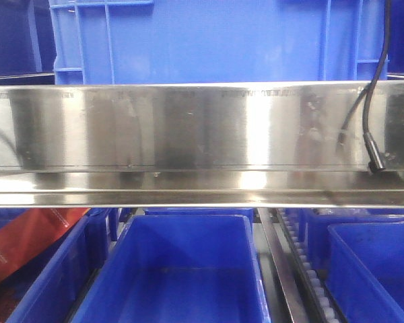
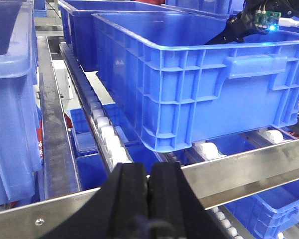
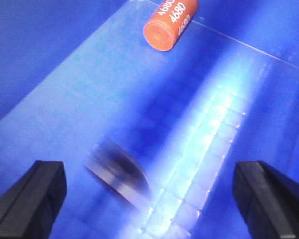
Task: Place cylindrical capacitor in blue bin on shelf
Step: 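Open the right gripper to drop the capacitor into the same bin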
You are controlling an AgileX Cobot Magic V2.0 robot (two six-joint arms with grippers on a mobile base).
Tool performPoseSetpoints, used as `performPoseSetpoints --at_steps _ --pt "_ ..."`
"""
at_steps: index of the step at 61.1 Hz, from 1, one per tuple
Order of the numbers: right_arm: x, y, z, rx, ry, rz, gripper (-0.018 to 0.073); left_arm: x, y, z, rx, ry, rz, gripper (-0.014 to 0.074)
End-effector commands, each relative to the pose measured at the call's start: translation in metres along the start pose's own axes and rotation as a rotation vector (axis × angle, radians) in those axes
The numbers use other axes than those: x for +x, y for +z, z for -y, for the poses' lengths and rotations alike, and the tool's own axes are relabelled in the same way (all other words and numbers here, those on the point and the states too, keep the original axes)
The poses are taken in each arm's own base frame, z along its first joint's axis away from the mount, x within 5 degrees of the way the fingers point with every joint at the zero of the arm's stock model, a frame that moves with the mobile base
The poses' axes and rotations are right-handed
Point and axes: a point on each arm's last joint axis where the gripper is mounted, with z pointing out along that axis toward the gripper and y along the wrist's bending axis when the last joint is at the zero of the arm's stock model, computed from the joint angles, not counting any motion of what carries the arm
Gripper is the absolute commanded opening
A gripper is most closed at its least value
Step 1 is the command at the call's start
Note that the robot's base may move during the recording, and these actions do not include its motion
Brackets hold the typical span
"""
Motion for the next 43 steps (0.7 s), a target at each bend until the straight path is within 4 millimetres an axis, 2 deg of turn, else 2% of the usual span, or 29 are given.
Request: performPoseSetpoints --at_steps 1,5,10,15,26,31,34,43 --pt "-0.007 -0.020 -0.002 0.003 -0.013 0.066 0.0568 0.000 -0.001 0.000 0.004 -0.012 0.015 -0.0111" --pt "-0.009 -0.030 -0.002 0.007 -0.013 0.088 0.0566 0.000 -0.001 0.000 0.004 -0.012 0.015 -0.0111" --pt "-0.011 -0.050 -0.001 0.015 -0.012 0.126 0.0505 0.000 -0.001 0.000 0.004 -0.012 0.015 -0.0111" --pt "-0.013 -0.071 0.000 0.024 -0.010 0.169 0.0382 0.000 -0.001 0.000 0.004 -0.012 0.015 -0.0111" --pt "-0.013 -0.134 0.005 0.060 0.000 0.290 -0.0018 0.000 -0.001 0.000 0.002 -0.009 0.016 -0.0111" --pt "-0.009 -0.159 0.006 0.079 0.007 0.345 -0.0134 0.000 -0.001 0.000 0.002 -0.009 0.016 -0.0111" --pt "-0.004 -0.171 0.007 0.090 0.010 0.375 -0.0163 0.000 -0.001 0.000 -0.002 -0.005 0.017 -0.0111" --pt "0.021 -0.194 0.011 0.129 0.030 0.414 -0.0160 -0.001 -0.001 -0.002 -0.021 0.015 0.023 -0.0111"
